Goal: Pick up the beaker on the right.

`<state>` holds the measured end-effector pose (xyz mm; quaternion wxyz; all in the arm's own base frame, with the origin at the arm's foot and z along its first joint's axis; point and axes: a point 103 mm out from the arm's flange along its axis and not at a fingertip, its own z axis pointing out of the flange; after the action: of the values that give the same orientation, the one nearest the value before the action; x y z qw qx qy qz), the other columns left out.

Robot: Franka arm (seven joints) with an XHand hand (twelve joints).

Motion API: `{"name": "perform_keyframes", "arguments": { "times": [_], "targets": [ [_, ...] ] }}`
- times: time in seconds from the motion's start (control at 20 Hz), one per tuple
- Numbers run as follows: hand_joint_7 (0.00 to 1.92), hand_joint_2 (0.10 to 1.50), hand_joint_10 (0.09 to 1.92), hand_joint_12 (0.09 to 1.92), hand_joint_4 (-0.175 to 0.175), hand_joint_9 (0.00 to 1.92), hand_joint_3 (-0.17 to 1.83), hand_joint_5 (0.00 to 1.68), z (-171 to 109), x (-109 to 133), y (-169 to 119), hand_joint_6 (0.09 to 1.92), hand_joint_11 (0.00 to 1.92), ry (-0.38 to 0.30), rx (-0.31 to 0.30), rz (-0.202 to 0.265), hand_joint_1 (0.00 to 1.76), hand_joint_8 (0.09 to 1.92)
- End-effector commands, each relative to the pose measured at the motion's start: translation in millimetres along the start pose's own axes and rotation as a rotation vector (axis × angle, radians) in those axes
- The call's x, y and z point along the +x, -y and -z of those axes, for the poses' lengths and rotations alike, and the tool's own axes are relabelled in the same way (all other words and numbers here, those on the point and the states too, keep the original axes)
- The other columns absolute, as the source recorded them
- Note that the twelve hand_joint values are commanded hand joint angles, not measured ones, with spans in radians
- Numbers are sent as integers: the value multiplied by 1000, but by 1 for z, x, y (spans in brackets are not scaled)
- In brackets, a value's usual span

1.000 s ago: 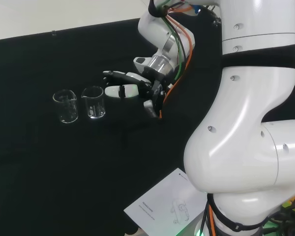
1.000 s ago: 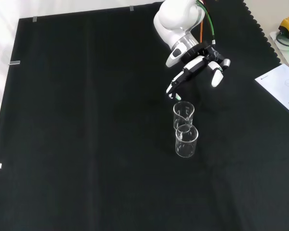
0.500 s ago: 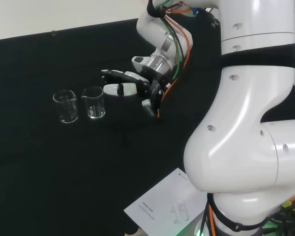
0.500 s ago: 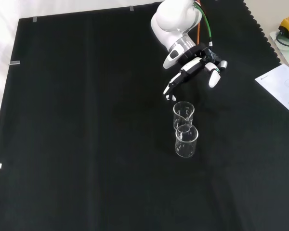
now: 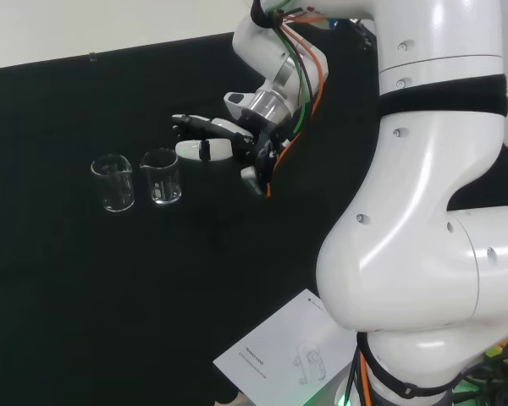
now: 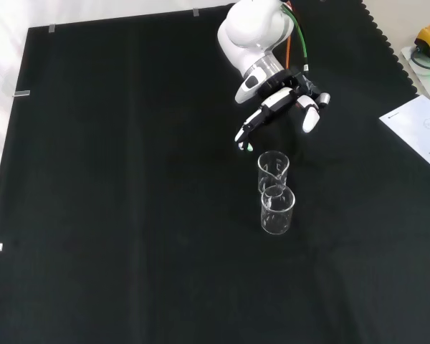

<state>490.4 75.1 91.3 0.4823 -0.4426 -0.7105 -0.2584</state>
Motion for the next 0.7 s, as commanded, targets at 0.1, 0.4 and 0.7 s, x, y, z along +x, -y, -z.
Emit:
{"name": "perform_keyframes", "arguments": {
  "times": [0.1, 0.4, 0.7],
  "targets": [
    [0, 311, 862, 1480, -119, 0, 923, 29, -9, -4, -5, 87, 0, -37, 5, 5, 610, 520],
    [0, 313, 843, 1462, -119, 0, 917, 30, -15, -6, -7, 87, 0, -69, 6, -1, 610, 515],
    [0, 314, 816, 1427, -119, 0, 909, 31, -18, -6, -7, 87, 0, -96, 6, -2, 609, 501]
  ]
}}
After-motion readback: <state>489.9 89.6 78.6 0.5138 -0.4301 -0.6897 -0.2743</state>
